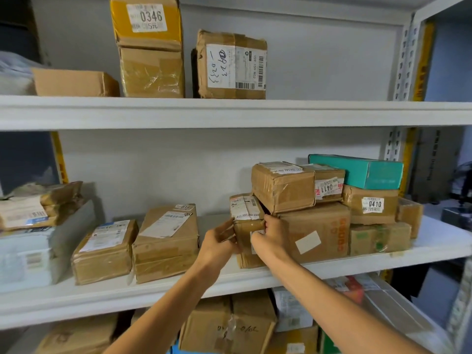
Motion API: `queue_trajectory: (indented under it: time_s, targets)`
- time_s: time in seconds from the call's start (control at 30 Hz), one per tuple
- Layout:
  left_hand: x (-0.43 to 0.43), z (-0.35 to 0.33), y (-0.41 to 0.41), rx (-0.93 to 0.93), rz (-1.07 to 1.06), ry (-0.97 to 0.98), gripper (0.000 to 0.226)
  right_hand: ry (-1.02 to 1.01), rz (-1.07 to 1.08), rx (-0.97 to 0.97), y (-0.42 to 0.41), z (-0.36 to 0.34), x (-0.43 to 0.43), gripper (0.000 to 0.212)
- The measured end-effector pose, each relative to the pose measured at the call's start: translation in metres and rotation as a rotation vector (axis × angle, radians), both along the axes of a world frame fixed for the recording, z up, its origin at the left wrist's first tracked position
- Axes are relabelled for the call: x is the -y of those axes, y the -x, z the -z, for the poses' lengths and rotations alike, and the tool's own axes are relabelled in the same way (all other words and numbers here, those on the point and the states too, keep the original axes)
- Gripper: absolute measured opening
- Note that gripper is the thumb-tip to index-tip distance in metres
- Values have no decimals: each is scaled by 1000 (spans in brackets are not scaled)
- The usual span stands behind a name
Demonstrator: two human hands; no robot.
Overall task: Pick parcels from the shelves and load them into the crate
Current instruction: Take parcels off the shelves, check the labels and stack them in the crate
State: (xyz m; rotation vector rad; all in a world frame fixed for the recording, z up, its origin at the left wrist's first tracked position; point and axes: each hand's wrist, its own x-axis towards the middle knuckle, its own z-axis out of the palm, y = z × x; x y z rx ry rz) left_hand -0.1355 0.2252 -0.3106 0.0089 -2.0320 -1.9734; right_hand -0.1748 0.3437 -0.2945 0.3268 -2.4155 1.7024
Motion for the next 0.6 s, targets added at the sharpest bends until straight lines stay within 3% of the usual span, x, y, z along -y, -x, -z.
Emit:
queue_trajectory:
  time_s: [0.13, 0.27, 0.4, 0.5, 0.6]
  targets:
    - [9, 5, -7, -32, 7, -29, 55, 90, -8, 14, 8, 2, -6, 32]
    - [18, -1, 1, 12, -76, 120, 48, 72, 14, -20, 13, 3, -14, 9]
    - [16, -7, 15, 71, -15, 174, 77, 7, -63, 2, 14, 8, -11, 28]
    - [13, -5, 18, 107, -20, 107, 98, -31, -138, 102, 19, 10, -10, 45]
    - [12, 0, 22, 137, 42, 64, 87, -28, -194, 158, 26, 14, -9, 57]
